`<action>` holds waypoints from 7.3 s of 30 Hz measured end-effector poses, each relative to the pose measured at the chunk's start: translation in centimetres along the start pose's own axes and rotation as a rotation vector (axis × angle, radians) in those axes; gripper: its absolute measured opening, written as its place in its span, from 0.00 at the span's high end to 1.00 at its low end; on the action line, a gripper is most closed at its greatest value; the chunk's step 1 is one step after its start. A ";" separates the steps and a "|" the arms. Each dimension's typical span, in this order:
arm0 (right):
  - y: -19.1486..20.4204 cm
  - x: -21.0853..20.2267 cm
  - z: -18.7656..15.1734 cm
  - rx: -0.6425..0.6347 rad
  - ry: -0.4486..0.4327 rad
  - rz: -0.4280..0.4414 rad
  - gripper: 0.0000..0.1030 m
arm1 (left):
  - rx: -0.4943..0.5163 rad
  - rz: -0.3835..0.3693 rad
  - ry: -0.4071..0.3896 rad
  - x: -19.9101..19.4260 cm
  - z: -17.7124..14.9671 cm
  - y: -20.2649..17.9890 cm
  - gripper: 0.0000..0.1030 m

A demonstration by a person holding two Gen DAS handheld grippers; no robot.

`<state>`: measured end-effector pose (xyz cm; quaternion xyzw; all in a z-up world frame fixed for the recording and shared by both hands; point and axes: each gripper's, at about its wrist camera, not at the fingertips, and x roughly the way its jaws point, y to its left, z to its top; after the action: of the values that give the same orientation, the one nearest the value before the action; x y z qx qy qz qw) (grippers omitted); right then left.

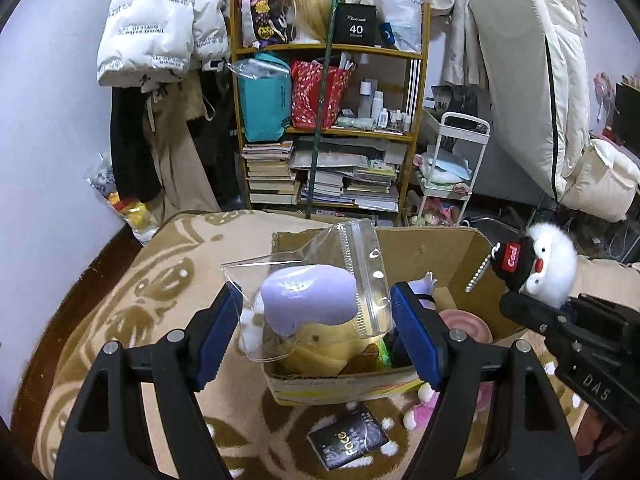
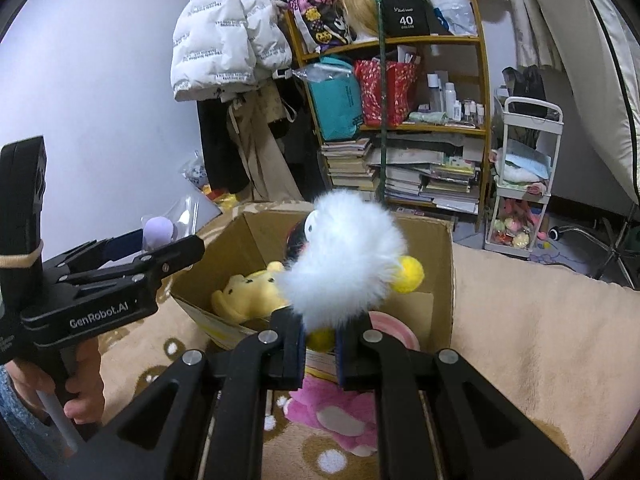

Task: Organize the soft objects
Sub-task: 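Lift the clear bag with the left tool while the right tool carries the white plush over the box, then lower both items into the box and open both tools, then move both tools toward the black tissue pack and pink plush beside the box, then grasp the black Face tissue pack with the left tool while the right tool grasps the pink plush, then lift the tissue pack with the left tool while the right tool carries the pink plush over the box, then lower the tissue pack and pink plush into the box and open both tools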

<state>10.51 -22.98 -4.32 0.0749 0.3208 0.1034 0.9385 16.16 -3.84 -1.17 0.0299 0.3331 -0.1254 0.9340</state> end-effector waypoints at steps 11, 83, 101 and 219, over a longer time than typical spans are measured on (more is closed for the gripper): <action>-1.0 2.6 -1.0 0.028 0.059 -0.002 0.87 | -0.046 -0.052 0.064 3.0 -0.6 0.3 0.25; -1.3 -1.2 -6.3 0.169 0.165 -0.139 0.00 | -0.130 0.038 0.323 -0.1 -7.8 2.6 0.04; -5.2 2.1 -7.0 0.347 0.222 -0.151 0.00 | -0.138 0.004 0.384 4.7 -8.9 1.3 0.04; -2.0 -0.7 1.5 0.078 -0.167 -0.062 0.45 | 0.083 0.047 -0.005 2.1 -0.5 -1.8 0.30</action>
<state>11.24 -25.19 -3.13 0.1096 0.2475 0.0553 0.9611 16.99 -5.98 -2.84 0.0762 0.3247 -0.1171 0.9354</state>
